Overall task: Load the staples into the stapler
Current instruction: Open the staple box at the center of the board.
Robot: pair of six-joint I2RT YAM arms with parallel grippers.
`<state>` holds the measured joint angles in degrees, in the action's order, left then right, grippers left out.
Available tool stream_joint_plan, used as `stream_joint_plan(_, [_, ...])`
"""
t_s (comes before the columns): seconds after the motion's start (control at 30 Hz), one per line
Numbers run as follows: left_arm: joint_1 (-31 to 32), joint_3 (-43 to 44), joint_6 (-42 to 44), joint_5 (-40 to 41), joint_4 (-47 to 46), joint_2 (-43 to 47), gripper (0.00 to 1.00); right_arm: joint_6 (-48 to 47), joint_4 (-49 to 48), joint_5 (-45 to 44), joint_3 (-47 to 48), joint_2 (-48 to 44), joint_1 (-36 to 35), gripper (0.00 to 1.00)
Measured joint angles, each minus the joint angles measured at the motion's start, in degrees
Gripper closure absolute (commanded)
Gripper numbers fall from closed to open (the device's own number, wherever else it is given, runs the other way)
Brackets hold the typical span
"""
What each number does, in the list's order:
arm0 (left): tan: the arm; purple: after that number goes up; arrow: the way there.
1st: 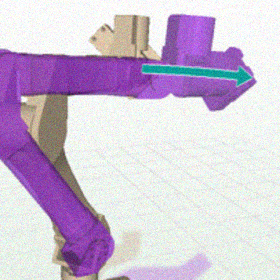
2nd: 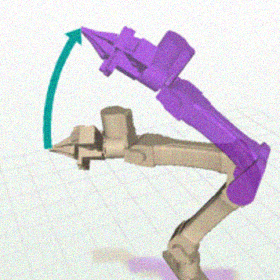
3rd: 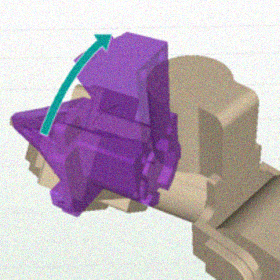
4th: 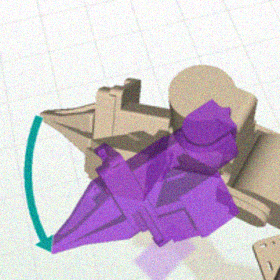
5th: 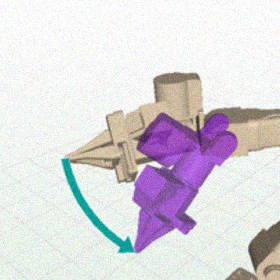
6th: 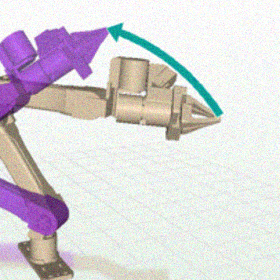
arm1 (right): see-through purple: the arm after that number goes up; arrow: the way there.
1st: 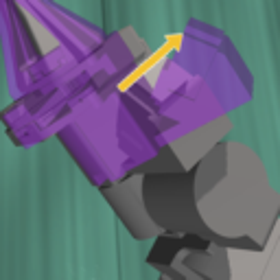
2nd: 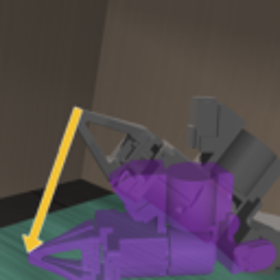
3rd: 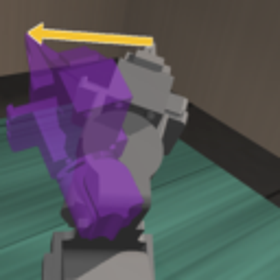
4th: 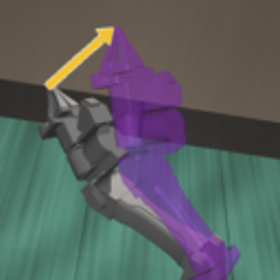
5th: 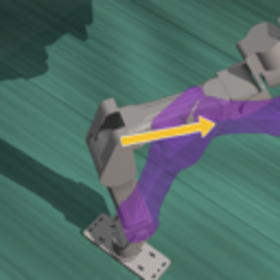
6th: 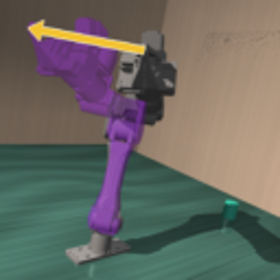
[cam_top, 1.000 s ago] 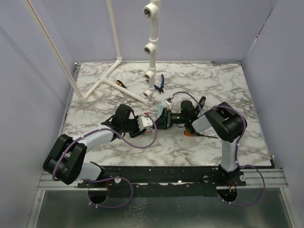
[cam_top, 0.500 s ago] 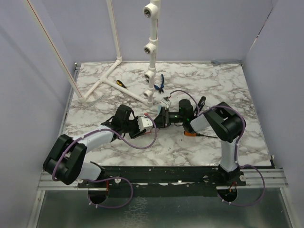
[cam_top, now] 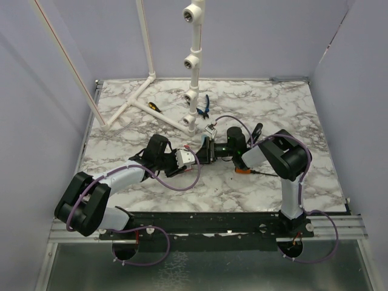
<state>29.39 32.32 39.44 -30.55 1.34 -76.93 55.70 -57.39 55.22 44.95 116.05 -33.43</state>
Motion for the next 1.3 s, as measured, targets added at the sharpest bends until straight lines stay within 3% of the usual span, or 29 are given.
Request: stream_joint_plan(1.3, [-0.1, -1.5, -0.9, 1.6, 0.0, 0.4, 0.75, 0.5, 1.7, 1.5, 2.8, 2.6, -1.7, 0.41])
